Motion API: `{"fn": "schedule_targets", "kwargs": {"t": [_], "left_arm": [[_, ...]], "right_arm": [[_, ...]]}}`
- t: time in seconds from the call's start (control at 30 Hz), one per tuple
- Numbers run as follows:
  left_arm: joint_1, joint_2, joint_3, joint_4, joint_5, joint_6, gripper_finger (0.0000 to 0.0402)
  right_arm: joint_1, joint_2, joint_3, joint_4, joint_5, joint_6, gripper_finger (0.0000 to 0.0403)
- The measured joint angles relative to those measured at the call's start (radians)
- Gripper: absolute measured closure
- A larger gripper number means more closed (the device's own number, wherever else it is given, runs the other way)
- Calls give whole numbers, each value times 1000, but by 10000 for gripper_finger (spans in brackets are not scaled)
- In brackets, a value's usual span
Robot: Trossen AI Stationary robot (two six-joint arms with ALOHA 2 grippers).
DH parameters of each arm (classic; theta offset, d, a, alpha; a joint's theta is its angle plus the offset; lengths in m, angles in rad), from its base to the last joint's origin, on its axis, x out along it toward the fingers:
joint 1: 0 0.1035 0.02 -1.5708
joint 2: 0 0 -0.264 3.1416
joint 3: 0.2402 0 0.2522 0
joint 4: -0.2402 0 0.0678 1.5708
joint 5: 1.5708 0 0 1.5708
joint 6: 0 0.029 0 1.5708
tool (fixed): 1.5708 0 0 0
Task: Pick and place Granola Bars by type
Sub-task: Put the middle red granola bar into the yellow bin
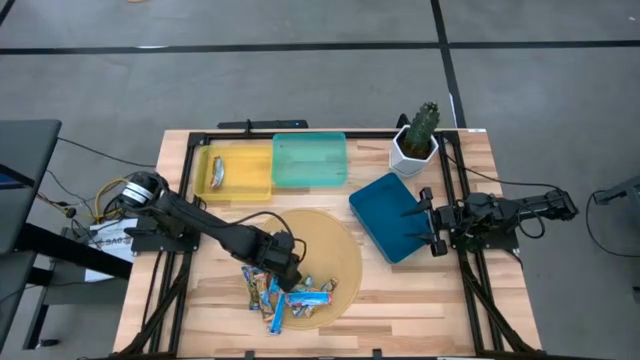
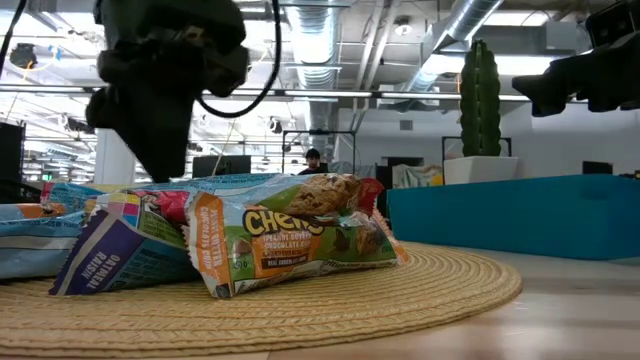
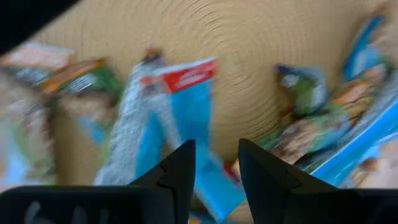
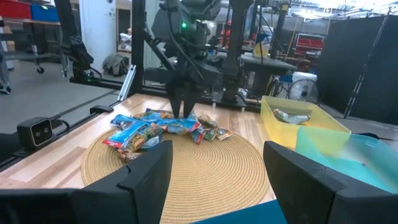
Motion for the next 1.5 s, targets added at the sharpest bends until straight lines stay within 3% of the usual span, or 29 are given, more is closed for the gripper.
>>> {"fn": "schedule_targets", "kwargs": {"t": [0.4, 0.63, 1.5], "left_arm": [[0, 3, 0, -46, -14, -21, 288], [0, 64, -1, 22, 8, -16, 288], [2, 116, -22, 61, 26, -7, 287]], "right_arm": [[0, 0, 0, 0, 0, 0, 159], [0, 0, 0, 0, 0, 0, 159], [0, 0, 0, 0, 0, 0, 159]]}}
